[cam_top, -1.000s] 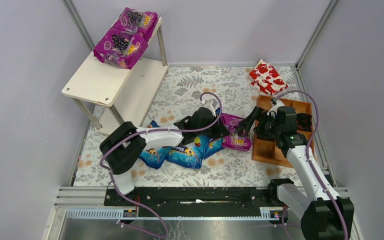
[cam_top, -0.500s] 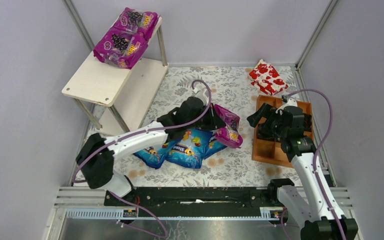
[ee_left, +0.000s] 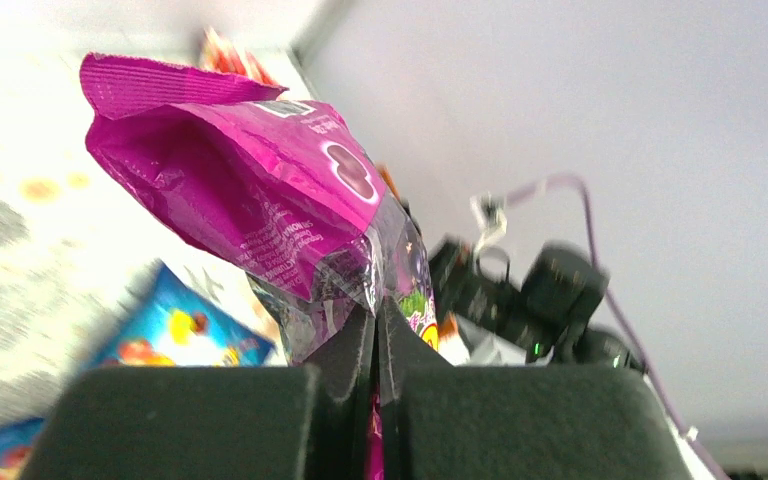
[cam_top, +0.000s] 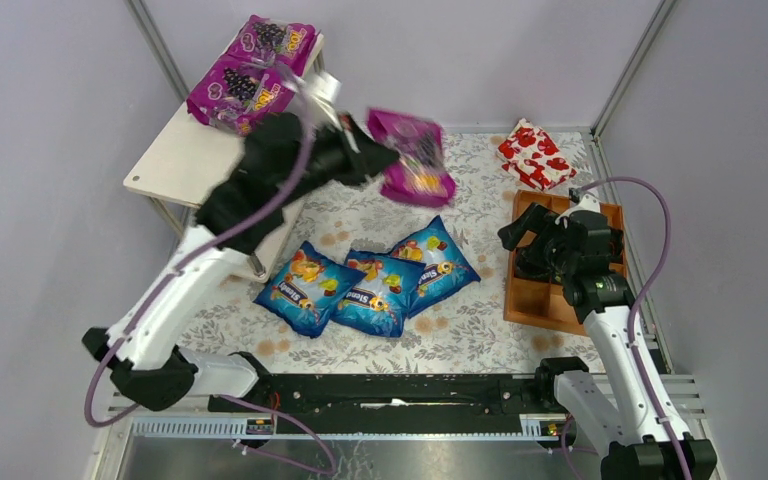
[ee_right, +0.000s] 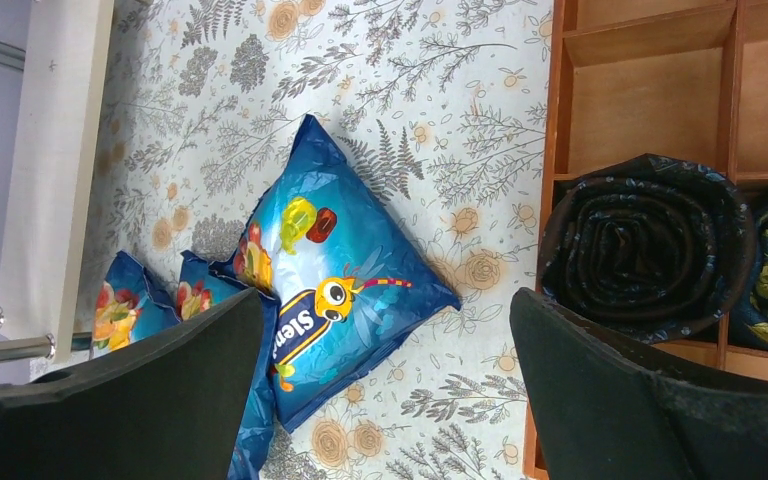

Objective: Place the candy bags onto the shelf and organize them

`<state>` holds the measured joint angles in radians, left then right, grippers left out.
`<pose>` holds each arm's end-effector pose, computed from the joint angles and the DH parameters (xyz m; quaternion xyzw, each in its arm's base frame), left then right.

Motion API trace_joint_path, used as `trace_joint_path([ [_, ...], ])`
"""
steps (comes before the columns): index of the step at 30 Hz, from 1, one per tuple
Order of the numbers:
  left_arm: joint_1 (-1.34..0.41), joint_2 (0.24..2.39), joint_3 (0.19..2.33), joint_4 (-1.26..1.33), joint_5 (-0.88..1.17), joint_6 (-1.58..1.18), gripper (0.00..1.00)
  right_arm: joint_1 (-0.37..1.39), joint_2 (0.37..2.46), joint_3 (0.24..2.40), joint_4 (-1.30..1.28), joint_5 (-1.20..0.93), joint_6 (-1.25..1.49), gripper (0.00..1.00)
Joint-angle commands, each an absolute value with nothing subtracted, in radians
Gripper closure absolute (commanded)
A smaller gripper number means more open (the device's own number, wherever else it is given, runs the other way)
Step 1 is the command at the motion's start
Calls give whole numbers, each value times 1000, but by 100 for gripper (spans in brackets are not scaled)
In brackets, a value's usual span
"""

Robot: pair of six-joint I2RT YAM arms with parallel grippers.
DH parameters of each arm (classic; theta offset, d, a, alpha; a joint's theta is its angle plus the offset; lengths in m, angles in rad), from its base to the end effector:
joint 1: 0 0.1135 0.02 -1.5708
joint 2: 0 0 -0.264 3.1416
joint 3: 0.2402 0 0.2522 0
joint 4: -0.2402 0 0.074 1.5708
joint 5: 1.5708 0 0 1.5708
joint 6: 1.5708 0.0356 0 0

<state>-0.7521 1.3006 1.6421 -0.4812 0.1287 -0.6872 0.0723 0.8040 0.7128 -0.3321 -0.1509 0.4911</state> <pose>0.1929 -0.1868 0.4913 0.0666 0.7514 -0.4680 0.4603 0.1849 0.0188 0.2962 0.1341 0.8277 0.2113 0.5023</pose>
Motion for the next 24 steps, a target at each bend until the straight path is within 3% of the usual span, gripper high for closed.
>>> trace_joint_path([
  [1,-568,1222,1942,-560,65,-571,100,77,815,712,-299,-178,505,0],
  [5,-459,1250,2115,-649,-53,-471,100,77,824,709,-296,-188,498,0],
  [9,-452,1283,2184,-724,-324,-353,100,78,831,712,-300,-187,483,0],
  [24,-434,1119,1926,-618,-654,-320,100,77,884,677,-275,-210,464,0],
])
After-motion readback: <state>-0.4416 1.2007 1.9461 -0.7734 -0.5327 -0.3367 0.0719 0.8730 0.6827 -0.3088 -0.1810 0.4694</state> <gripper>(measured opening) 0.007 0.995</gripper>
